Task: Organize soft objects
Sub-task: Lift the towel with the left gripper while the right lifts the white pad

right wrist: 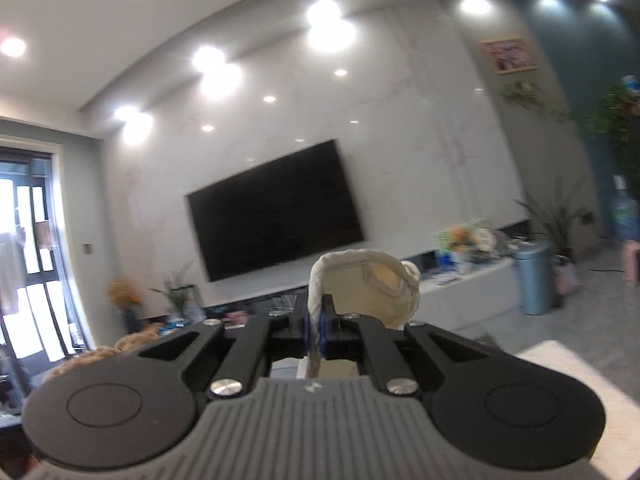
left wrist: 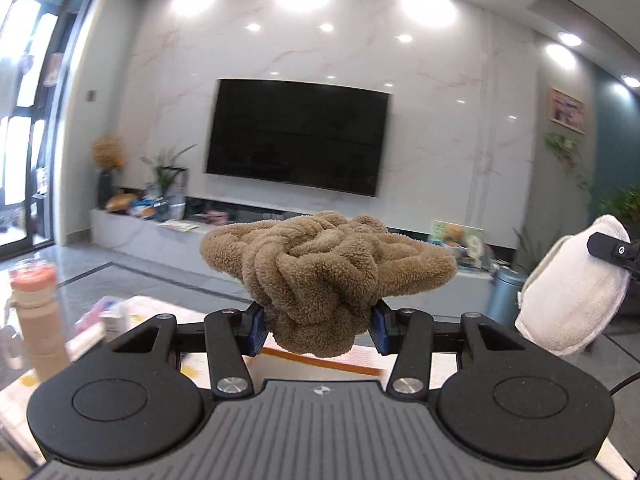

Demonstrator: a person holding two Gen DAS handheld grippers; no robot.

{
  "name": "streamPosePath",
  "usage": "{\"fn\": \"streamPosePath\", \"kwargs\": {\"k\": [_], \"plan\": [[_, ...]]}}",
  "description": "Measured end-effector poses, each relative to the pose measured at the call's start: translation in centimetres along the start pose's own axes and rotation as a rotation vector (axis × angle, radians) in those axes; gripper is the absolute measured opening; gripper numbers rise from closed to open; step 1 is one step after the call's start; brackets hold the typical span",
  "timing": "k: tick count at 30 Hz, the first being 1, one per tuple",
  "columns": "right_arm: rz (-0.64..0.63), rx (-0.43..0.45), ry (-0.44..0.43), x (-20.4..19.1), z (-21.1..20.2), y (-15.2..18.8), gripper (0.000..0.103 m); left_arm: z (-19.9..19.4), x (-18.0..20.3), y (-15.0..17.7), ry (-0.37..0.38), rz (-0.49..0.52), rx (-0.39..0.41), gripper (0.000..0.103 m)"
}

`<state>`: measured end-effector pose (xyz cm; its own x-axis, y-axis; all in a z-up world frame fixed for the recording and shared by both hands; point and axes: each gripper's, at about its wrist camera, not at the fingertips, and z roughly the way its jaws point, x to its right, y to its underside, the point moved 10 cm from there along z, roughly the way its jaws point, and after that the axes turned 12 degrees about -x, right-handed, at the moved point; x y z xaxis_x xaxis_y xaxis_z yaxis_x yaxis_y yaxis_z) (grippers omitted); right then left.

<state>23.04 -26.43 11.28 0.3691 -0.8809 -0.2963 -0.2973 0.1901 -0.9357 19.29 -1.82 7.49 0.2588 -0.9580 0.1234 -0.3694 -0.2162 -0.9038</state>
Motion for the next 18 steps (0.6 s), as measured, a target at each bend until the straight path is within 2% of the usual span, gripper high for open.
{"fn": "streamPosePath", "kwargs": {"k": [5,10,18], "plan": [[-0.017,-0.050,-0.085,-7.0,3.9,2.5,0.002,1.4,-4.4,0.7,-0.055,-0.005,-0.006,0.056],[0.003,-0.122,-0.117,-11.0,7.5,6.7,0.002,2.8,-7.8,1.4,0.024,-0.041,0.019,0.056],[0.003,-0.263,-0.170,-14.8,13.1,13.0,0.002,4.4,-11.2,2.9,0.026,-0.086,-0.006,0.056]]}}
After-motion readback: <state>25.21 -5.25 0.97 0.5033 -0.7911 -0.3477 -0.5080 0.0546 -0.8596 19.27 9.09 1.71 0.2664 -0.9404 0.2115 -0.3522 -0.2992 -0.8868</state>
